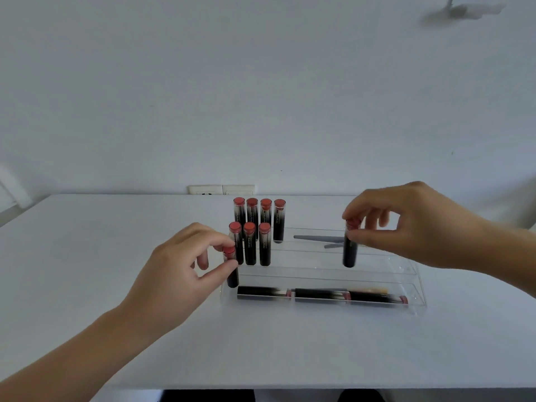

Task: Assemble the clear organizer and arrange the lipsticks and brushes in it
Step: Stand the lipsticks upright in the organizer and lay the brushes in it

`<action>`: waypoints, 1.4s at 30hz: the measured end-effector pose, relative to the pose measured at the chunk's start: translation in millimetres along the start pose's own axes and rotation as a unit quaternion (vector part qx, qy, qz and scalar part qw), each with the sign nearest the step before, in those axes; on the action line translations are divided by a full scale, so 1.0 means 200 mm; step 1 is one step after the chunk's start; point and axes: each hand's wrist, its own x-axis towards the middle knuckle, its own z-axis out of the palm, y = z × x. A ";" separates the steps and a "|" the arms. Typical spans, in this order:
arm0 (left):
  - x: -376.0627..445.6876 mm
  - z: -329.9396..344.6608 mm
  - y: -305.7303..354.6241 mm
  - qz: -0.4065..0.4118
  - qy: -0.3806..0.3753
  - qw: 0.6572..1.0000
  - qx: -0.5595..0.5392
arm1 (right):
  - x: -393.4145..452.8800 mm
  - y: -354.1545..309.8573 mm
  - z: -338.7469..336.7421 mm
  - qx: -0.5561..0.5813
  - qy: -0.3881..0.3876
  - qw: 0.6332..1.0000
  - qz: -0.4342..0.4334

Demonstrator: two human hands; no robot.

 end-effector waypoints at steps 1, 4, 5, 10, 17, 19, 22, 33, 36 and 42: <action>0.00 0.00 -0.01 -0.001 0.009 1.000 -0.004 | 0.01 -0.02 0.03 0.034 0.028 0.999 0.005; -0.01 0.03 -0.02 0.022 0.036 0.999 0.001 | 0.06 -0.07 0.13 0.094 0.084 0.992 0.022; -0.01 0.03 -0.02 0.033 0.043 0.999 0.004 | 0.07 -0.08 0.17 0.106 0.095 0.989 0.030; -0.03 0.07 -0.05 0.058 0.079 0.995 0.017 | 0.15 -0.11 0.36 0.102 0.122 0.986 0.057; -0.05 0.08 -0.03 0.029 0.070 0.997 0.016 | 0.16 -0.11 0.51 0.106 0.144 0.981 0.073; -0.06 0.09 -0.03 0.019 0.069 0.997 0.017 | 0.16 -0.12 0.53 0.107 0.158 0.979 0.071; -0.06 0.10 -0.05 0.026 0.082 0.996 0.013 | 0.15 -0.14 0.56 0.098 0.158 0.980 0.066; -0.08 0.14 -0.07 0.013 0.077 0.997 -0.019 | 0.12 -0.14 0.65 0.087 0.185 0.976 0.072; -0.09 0.15 -0.07 0.001 0.081 0.997 -0.014 | 0.12 -0.14 0.66 0.110 0.194 0.973 0.067; -0.08 0.17 -0.08 0.016 0.103 0.995 0.003 | 0.12 -0.13 0.67 0.109 0.197 0.972 0.061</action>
